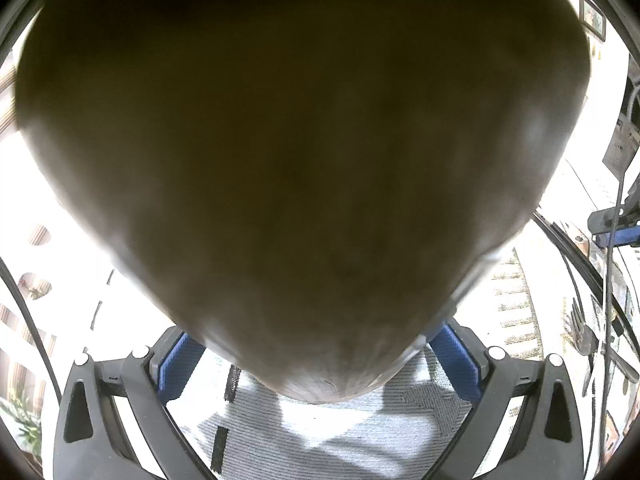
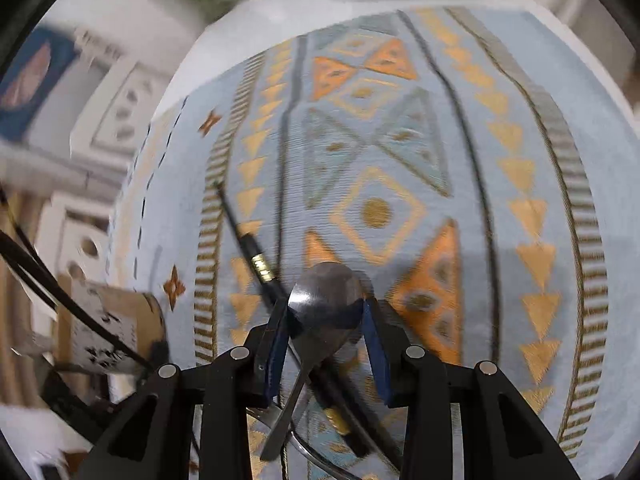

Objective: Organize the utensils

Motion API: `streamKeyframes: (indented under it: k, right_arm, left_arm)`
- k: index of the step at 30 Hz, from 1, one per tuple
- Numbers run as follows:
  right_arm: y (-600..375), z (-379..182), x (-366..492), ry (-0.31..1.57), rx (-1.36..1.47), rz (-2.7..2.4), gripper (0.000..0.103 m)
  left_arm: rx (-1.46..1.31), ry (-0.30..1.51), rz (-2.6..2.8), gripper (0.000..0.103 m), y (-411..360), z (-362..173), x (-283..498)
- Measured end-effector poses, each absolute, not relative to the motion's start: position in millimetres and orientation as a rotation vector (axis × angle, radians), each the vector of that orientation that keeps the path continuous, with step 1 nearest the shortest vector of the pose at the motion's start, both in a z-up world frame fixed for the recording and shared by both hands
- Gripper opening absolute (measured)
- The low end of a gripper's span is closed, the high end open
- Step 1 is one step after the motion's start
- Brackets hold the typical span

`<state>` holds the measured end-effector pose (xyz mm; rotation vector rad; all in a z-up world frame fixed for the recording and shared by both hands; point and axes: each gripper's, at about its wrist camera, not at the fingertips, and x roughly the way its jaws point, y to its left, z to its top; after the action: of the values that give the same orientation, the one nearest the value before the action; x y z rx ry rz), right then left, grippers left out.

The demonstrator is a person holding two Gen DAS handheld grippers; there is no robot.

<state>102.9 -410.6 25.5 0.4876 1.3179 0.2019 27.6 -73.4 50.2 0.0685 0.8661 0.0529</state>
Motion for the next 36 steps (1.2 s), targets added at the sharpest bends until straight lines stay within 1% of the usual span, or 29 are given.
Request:
streamKeyframes:
  k: [3,5,10,12,13,14,17,19,21,24,27,28,29,31,34,36]
  right_arm:
    - [-430,34,94,1.259,0.584,0.241,0.035]
    - [-433,50,88,1.164,0.606,0.296,0.035]
    - [-427,89,71,1.017,0.557,0.323,0.034]
    - [-423,100,71,0.989,0.551,0.331,0.028]
    - [-423,106,72,0.975,0.551,0.339,0.015]
    - [-421,114,73,0.958,0.555,0.349,0.010]
    - [-424,142,75,0.892,0.538,0.360,0.010]
    - [-418,149,80,0.880,0.516,0.362,0.010]
    - [-414,149,89,0.908,0.478,0.330,0.010]
    - [-420,128,102,0.990,0.514,0.265,0.010]
    - [-450,92,111,1.083,0.689,0.162,0.017]
    - [-460,78,113,1.109,0.756,0.134,0.025]
    - [-466,70,116,1.123,0.793,0.121,0.030]
    - [-472,47,124,1.184,0.832,0.088,0.034]
    - [-470,28,136,1.216,0.854,0.079,0.034]
    - [-464,20,150,1.228,0.797,0.023,0.034]
  left_arm:
    - [0.069,0.866,0.053,0.102,-73,50,28]
    - [0.069,0.866,0.054,0.102,-74,50,28]
    - [0.068,0.866,0.053,0.102,-74,50,28]
    - [0.069,0.866,0.053,0.102,-73,51,28]
    - [0.069,0.866,0.053,0.102,-73,51,29]
    - [0.069,0.866,0.053,0.102,-73,51,29]
    - [0.069,0.866,0.053,0.102,-73,51,28]
    - [0.069,0.866,0.053,0.102,-73,51,29]
    - [0.069,0.866,0.052,0.102,-73,51,28]
    - [0.069,0.866,0.053,0.102,-74,51,28]
    - [0.069,0.866,0.053,0.102,-74,51,28]
    - [0.069,0.866,0.053,0.102,-74,51,28]
    - [0.069,0.866,0.053,0.102,-74,51,28]
    - [0.069,0.866,0.053,0.102,-74,51,28]
    - [0.069,0.866,0.054,0.102,-74,51,28]
    - [0.069,0.866,0.054,0.102,-74,51,28]
